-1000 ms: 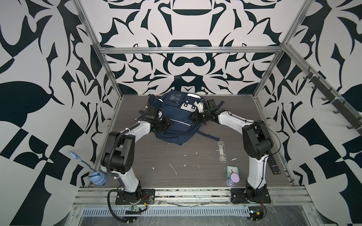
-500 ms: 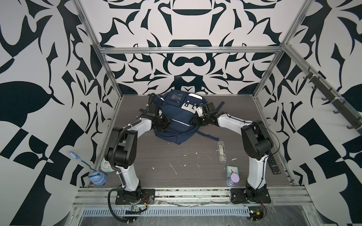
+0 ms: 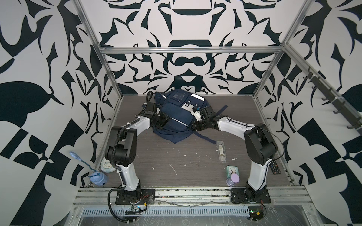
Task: Pack books, pencil case, and school supplies into a backpack
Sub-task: Unzip the student bag at the top-center of the table.
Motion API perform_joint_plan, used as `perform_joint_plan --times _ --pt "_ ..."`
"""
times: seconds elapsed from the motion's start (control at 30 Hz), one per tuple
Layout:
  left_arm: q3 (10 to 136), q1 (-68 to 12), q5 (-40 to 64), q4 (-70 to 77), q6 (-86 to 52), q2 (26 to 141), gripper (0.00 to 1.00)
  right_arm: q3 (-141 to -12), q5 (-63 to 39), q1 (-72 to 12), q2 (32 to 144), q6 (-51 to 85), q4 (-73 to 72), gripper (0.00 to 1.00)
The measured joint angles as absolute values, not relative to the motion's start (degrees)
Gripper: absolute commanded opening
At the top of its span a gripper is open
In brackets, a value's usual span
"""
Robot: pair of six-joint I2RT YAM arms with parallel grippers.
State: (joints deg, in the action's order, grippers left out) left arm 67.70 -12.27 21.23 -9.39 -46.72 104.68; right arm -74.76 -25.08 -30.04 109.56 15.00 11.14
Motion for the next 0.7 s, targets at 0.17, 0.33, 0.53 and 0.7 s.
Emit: perform_joint_plan --times 0.17,0.33,0.53,0.7 --pt "67.70 -12.27 21.34 -9.28 -46.74 104.68 0.55 -75.09 -22.63 -31.00 109.69 13.23 12.29 0.41" --pt "67.57 -12.23 21.50 -9.10 -46.98 104.68 0.55 -77.67 -20.75 -31.62 111.61 11.05 13.93 0.38" --pt "67.20 -12.21 21.65 -8.71 -47.11 104.68 0.55 -78.61 -18.11 -32.67 113.19 8.86 15.14 0.29" --pt "66.92 -12.12 21.76 -8.29 -47.16 104.68 0.55 -78.54 -16.14 -33.17 113.12 8.21 15.38 0.23"
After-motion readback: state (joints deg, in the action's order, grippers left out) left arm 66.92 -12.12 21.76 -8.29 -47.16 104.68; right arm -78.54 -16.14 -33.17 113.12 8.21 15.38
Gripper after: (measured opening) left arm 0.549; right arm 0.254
